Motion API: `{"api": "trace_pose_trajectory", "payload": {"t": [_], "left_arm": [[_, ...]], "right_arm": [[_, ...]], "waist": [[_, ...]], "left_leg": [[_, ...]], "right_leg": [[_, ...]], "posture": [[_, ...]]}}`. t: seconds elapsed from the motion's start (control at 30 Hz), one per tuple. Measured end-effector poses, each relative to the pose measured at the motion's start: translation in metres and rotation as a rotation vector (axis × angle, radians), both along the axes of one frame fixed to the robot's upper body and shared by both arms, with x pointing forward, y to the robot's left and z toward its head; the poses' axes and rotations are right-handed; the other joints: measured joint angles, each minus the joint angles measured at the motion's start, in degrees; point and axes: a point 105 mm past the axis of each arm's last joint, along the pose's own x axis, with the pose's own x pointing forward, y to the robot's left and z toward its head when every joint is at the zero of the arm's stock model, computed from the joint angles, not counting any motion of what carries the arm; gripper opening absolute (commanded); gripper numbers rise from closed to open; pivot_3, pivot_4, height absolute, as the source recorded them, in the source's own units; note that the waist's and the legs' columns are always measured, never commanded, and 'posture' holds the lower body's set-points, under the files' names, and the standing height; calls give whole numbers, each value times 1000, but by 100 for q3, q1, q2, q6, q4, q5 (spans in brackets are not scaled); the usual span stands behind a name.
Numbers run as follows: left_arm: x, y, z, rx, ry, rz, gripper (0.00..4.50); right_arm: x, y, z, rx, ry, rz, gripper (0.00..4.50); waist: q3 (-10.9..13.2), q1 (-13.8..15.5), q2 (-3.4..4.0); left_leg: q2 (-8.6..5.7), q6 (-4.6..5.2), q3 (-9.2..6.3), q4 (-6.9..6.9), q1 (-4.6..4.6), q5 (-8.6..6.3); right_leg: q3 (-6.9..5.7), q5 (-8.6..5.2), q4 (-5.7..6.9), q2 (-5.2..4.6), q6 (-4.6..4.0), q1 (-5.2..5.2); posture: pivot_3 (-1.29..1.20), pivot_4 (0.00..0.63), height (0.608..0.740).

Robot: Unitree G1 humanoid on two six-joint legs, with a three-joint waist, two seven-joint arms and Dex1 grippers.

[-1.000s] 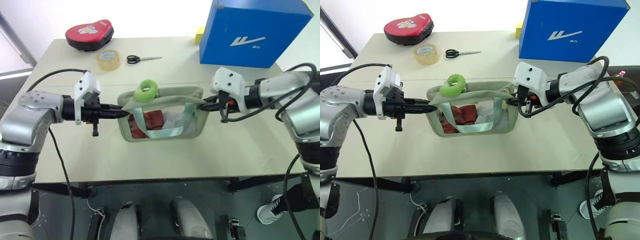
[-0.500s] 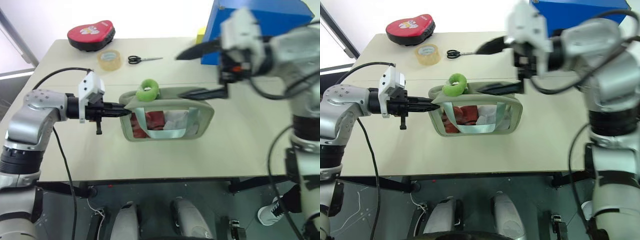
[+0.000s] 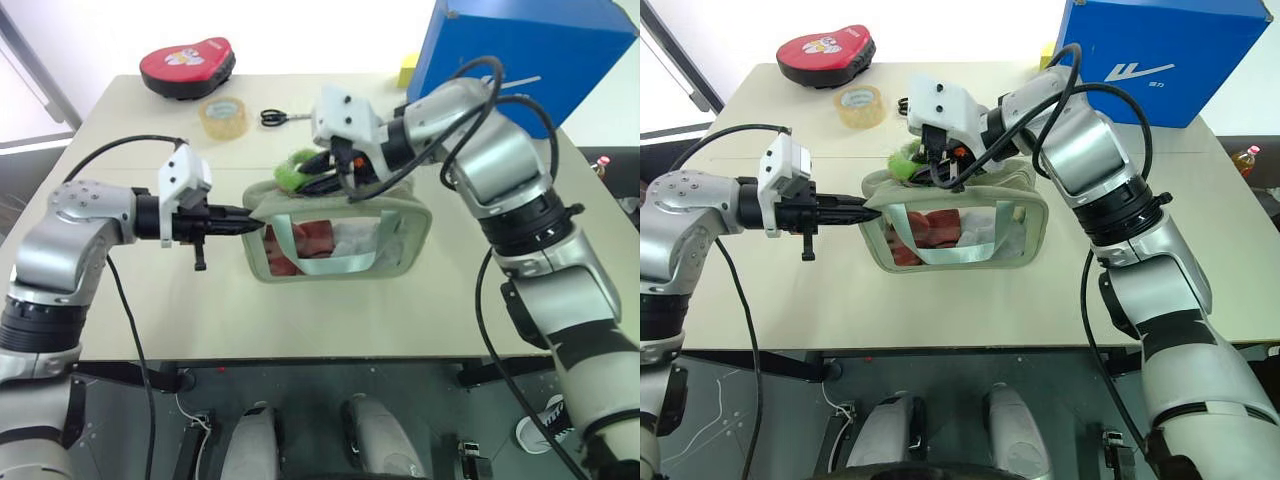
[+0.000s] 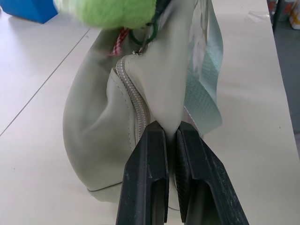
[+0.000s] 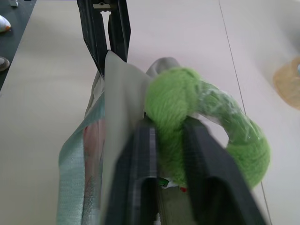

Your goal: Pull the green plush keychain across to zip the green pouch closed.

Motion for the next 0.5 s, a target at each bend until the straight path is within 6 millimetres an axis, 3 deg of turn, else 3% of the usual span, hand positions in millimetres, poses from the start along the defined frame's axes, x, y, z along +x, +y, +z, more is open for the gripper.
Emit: {"api": "trace_pose_trajectory", "payload": {"t": [0.2,0.43,0.5], "left_arm": [[0,0,0,-1,-3,2,0],[0,2,-2,-1,-6,19,0],[0,4,-2,0,-6,25,0]], "right_arm": [[0,-18,10,54,51,-68,84],[3,-120,11,104,60,-363,84],[3,-141,8,92,51,-435,84]], "waist": [[0,8,0],[0,28,-1],[0,-11,0]], "left_leg": [[0,0,-1,-1,-1,0],[-5,5,4,-1,1,-3],[-2,5,11,-3,7,-3]], "right_leg": [[0,0,-1,-1,0,0],[-1,0,-14,-1,0,11],[3,0,-12,5,0,12]], "posture": [[0,150,737],[0,150,737],[0,150,737]]}}
